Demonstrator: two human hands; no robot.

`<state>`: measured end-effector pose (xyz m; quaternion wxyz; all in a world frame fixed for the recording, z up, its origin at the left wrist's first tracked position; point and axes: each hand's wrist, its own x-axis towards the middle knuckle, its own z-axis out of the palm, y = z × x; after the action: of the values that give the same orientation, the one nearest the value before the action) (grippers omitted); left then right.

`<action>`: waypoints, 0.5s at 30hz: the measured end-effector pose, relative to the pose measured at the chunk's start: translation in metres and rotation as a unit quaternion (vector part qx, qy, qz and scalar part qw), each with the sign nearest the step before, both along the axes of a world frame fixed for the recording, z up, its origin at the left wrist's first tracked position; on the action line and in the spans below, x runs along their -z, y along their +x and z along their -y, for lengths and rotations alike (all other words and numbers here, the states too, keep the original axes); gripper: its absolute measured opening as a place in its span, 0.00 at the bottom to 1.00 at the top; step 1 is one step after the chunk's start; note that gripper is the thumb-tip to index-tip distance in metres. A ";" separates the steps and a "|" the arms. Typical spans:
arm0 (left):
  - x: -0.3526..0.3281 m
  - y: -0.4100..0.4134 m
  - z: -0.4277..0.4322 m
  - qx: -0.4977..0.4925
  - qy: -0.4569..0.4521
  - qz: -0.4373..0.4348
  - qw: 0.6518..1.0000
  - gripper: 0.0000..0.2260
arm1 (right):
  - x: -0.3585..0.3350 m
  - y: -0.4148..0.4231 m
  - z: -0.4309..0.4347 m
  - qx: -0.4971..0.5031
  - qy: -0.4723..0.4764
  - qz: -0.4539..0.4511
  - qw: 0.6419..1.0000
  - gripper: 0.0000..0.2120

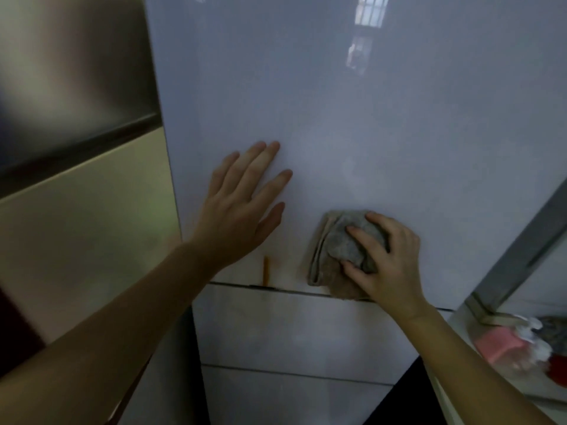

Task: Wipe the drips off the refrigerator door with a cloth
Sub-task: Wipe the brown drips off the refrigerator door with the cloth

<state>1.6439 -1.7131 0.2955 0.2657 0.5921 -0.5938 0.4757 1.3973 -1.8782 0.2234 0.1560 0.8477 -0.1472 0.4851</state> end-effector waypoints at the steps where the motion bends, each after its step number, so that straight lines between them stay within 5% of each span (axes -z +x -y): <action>1: 0.000 -0.004 0.005 -0.005 0.003 0.001 1.000 0.20 | 0.001 -0.001 0.001 -0.002 -0.003 0.000 1.000 0.28; 15: 0.015 -0.019 0.019 -0.053 0.008 -0.032 0.998 0.24 | 0.044 -0.025 0.011 0.019 0.084 0.118 0.989 0.27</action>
<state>1.6254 -1.7325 0.2800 0.2544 0.6400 -0.5563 0.4651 1.3721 -1.8893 0.1794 0.0746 0.7916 -0.2209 0.5648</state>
